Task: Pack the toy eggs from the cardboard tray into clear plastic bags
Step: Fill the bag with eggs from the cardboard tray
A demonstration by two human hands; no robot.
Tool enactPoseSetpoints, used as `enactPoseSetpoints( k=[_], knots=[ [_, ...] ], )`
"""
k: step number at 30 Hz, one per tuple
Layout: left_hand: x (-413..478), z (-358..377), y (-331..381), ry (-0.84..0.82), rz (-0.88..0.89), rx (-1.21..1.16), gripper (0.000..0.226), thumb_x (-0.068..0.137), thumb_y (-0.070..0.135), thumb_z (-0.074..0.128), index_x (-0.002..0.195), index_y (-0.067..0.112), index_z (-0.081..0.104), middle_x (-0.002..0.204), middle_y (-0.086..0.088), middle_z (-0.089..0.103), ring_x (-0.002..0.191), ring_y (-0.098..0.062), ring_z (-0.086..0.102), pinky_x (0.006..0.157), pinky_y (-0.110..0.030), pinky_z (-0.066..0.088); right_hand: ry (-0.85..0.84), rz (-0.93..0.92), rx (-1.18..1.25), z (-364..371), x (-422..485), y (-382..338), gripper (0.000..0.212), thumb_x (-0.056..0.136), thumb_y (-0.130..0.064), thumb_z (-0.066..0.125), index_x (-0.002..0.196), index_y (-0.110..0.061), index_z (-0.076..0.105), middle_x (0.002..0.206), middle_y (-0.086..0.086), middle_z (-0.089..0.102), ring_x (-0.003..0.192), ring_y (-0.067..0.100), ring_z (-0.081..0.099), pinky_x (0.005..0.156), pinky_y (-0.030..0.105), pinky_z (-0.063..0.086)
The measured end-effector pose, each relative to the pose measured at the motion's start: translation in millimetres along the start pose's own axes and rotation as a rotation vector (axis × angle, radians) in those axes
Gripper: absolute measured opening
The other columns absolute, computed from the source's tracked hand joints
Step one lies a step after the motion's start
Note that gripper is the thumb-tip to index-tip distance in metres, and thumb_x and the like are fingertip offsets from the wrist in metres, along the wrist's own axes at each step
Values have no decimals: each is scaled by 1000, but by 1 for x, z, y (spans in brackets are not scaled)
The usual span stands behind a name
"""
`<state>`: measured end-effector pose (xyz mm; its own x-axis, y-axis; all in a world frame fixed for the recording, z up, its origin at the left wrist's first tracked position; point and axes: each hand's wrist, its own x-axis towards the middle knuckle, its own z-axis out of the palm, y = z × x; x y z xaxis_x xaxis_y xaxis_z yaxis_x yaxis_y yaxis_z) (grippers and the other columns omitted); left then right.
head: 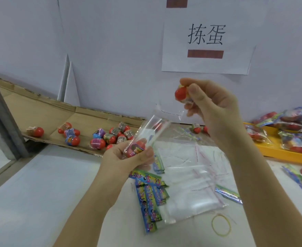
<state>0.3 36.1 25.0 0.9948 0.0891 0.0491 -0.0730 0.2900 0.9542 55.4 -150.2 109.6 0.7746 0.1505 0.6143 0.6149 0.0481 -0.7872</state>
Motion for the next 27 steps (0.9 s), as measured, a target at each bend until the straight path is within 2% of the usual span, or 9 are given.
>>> enactPoseSetpoints(
  k=[3,6,9,13,15,17,21,23,27],
  knots=[
    [-3,2,2,-70,22,11,37,46,26,82,83,27,80,90,-10,77,75,-24,74,60,-23,56,-129,-37,-374,-1,-2,-6,25,93,-16,63,105,-38,61,93,-17,68,73,-3,62,66,15,46],
    [-4,1,4,-107,34,11,39,49,23,82,88,24,80,92,-11,76,77,-26,74,61,-23,57,-197,19,-470,-4,-3,-10,30,84,-21,71,100,-45,60,97,-18,67,82,-4,61,75,18,40],
    [-6,2,5,-133,31,-3,41,49,21,82,89,25,80,94,-11,76,79,-25,74,62,-24,57,-264,64,-479,-8,-4,-16,26,76,-22,78,91,-40,66,88,-20,71,81,-6,63,75,20,36],
    [-7,4,5,-191,-27,-73,37,52,16,80,89,19,80,96,-13,76,81,-29,74,63,-26,58,-369,109,-410,-9,-6,-19,29,64,-31,84,89,-35,70,89,-16,72,76,1,65,68,13,48],
    [-8,4,4,-223,-82,-122,32,59,10,76,90,16,80,99,-14,75,80,-30,74,63,-28,59,-394,140,-378,-8,-6,-18,30,59,-37,82,86,-33,70,88,-16,72,70,6,64,61,13,48],
    [-10,7,3,-251,-101,-148,32,63,6,72,92,18,80,101,-13,75,78,-29,75,63,-29,59,-419,148,-385,-7,-5,-16,25,62,-31,84,84,-30,70,82,-17,71,66,7,63,59,13,46],
    [-12,13,3,-223,-41,-189,39,54,10,78,92,21,80,96,-13,76,72,-26,75,58,-27,58,-473,175,-323,-12,-6,-20,38,52,-40,78,86,-24,73,82,-10,73,71,9,68,70,20,55],
    [-12,15,3,-212,-33,-192,39,53,12,79,92,19,80,94,-14,76,70,-27,74,58,-28,59,-527,201,-263,-17,-6,-23,39,53,-33,78,90,-19,74,86,-4,75,79,9,71,74,17,54],
    [-12,14,2,-219,-43,-190,35,59,12,75,95,12,78,99,-15,75,75,-28,75,59,-28,59,-573,250,-226,-23,-7,-25,31,61,-19,77,92,-14,73,89,2,76,86,12,72,79,19,54]
  ],
)
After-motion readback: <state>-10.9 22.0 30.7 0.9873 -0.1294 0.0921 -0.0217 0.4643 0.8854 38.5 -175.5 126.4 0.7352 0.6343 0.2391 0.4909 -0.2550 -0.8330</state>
